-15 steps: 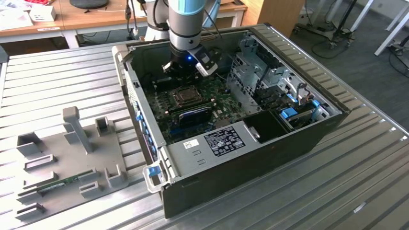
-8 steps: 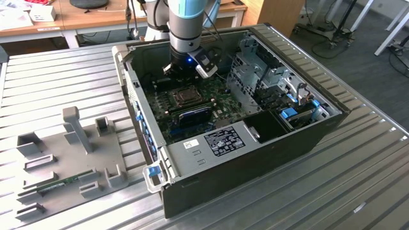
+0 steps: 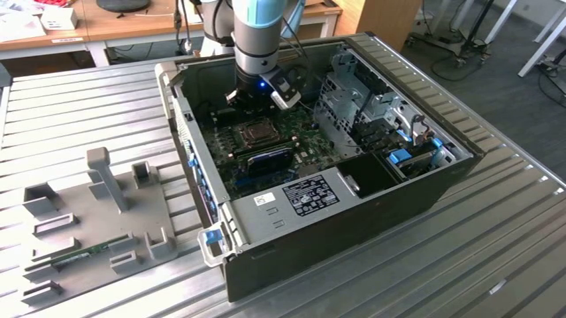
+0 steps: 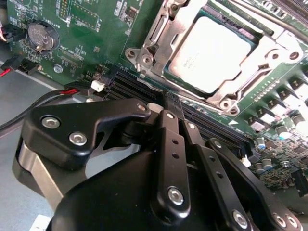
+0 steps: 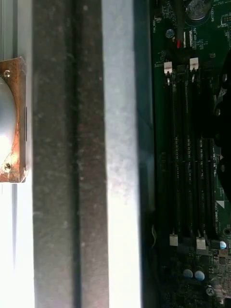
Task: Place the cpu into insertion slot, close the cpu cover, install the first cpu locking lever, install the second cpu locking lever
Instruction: 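Install the first cpu locking lever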
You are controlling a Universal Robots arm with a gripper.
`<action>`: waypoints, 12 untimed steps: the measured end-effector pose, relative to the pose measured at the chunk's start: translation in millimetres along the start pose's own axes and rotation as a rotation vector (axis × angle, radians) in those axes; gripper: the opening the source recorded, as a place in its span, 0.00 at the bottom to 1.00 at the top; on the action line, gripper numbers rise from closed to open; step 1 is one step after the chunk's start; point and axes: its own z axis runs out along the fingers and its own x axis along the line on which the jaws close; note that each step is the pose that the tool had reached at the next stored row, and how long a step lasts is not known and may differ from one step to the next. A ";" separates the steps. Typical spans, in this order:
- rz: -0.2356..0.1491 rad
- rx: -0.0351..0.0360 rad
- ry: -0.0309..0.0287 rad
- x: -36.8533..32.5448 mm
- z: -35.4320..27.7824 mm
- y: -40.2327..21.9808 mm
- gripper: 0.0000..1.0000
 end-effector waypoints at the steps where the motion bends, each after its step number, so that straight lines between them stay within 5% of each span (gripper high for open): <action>1: 0.000 0.0001 0.0000 0.0 0.1 0.0 0.10; 12: 0.000 0.0003 0.0000 -0.2 -0.3 0.1 0.10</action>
